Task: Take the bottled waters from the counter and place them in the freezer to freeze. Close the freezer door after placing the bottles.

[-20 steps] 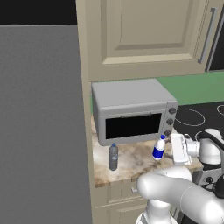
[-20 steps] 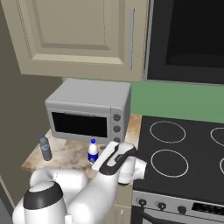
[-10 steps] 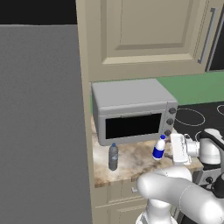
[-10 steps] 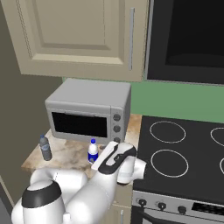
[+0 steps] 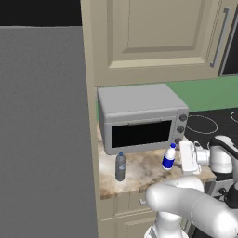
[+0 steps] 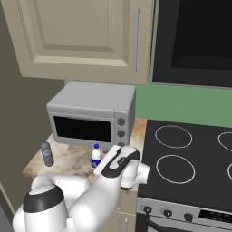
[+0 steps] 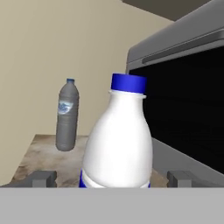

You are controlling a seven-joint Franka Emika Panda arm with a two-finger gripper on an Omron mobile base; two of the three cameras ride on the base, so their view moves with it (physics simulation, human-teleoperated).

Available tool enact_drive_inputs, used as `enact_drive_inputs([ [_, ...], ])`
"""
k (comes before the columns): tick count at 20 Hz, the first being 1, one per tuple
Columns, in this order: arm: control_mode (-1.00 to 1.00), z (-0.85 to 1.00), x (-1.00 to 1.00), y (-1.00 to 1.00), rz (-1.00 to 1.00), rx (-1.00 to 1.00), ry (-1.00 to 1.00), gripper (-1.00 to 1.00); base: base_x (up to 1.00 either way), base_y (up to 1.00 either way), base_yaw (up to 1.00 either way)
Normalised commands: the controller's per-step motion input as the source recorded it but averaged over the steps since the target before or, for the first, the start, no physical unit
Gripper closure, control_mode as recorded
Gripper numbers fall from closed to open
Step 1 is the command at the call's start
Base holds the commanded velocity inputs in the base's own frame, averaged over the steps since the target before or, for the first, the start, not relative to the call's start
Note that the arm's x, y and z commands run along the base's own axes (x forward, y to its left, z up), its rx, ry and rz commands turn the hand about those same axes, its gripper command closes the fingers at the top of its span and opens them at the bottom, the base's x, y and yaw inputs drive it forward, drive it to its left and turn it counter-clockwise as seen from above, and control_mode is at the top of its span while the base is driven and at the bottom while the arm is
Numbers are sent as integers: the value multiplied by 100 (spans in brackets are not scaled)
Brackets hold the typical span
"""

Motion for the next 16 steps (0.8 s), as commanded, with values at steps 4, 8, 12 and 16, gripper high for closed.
enact_drive_inputs([
  [4, -100, 0, 5, 8, 0, 0, 0, -100, 0, 0, 0],
  [8, -100, 0, 0, 11, 0, 0, 0, -100, 0, 0, 0],
  [12, -100, 0, 0, 12, 0, 0, 0, -100, 0, 0, 0],
  [16, -100, 0, 0, 12, 0, 0, 0, -100, 0, 0, 0],
])
